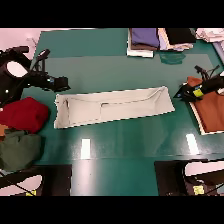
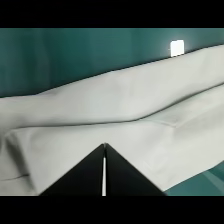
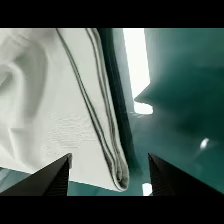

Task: Fold the shirts.

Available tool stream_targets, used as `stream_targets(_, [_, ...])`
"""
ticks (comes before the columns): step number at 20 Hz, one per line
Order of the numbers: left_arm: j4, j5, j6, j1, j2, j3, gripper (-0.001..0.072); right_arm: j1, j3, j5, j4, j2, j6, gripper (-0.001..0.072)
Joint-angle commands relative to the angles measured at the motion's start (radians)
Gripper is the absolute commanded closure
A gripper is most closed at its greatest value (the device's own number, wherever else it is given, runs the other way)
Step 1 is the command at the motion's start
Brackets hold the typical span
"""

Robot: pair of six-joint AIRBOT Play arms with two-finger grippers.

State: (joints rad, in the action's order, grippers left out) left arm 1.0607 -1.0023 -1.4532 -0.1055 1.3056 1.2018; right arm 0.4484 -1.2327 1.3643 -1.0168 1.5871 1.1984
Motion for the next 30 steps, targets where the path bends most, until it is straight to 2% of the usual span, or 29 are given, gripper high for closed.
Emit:
stream_targets(1, [-0.028,0.052,-0.065,-0.099,0.024,0.003,0.0679,0.037,0.076,-0.027,0.157,0.063,-0.078,0.0159])
stream_targets(3, [-0.029,0.085,-0.084,-0.175,0.056,0.003,0.0679,-0.005,0.071,-0.05,0.161,0.091,-0.078,0.016])
stream_targets(4, [-0.029,0.114,-0.112,-0.217,0.079,0.003,0.0679,-0.034,0.058,-0.05,0.161,0.103,-0.079,0.0206])
stream_targets(5, [-0.029,0.151,-0.128,-0.257,0.101,0.003,0.0679,-0.068,0.044,-0.049,0.161,0.111,-0.082,0.0344])
stream_targets(6, [-0.029,0.196,-0.137,-0.299,0.127,0.003,0.068,-0.096,0.032,-0.051,0.16,0.113,-0.084,0.042])
stream_targets(8, [-0.031,0.256,-0.147,-0.363,0.182,0.011,0.068,-0.14,-0.005,-0.052,0.159,0.1,-0.096,0.0675])
stream_targets(9, [-0.035,0.261,-0.148,-0.385,0.217,0.029,0.068,-0.155,-0.034,-0.052,0.159,0.083,-0.098,0.0695])
stream_targets(12, [-0.039,0.239,-0.147,-0.421,0.316,0.106,0.068,-0.184,-0.134,-0.039,0.161,-0.013,-0.087,0.0696])
stream_targets(18, [-0.071,0.225,-0.146,-0.446,0.458,0.23,0.068,-0.326,-0.353,-0.009,0.161,-0.201,0.021,0.0696])
stream_targets(27, [-0.093,0.262,-0.147,-0.489,0.525,0.302,0.068,-0.607,-0.518,-0.024,0.161,-0.228,0.117,0.0696])
stream_targets(30, [-0.063,0.185,-0.143,-0.464,0.517,0.357,0.068,-0.669,-0.519,-0.047,0.161,-0.228,0.133,0.0696])
